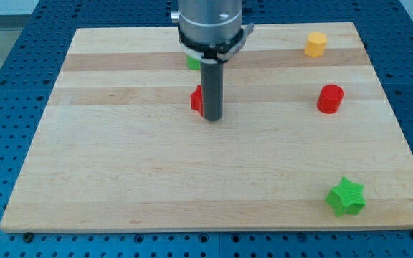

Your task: Move your arm to the bottom of the yellow hexagon

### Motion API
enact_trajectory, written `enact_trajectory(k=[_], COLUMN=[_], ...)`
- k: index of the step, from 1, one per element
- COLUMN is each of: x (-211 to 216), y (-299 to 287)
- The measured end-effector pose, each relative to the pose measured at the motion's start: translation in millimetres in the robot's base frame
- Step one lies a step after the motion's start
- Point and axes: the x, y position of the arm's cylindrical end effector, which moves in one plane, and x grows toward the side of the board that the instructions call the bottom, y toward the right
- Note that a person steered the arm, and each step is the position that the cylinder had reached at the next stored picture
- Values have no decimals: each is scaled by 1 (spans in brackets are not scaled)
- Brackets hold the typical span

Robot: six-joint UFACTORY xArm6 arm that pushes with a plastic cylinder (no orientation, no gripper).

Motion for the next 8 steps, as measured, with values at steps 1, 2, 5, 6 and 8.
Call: enact_trajectory(k=[1,2,5,6,8], x=[-36,-35,-7,-38,-55], y=[0,0,-44,-45,-27])
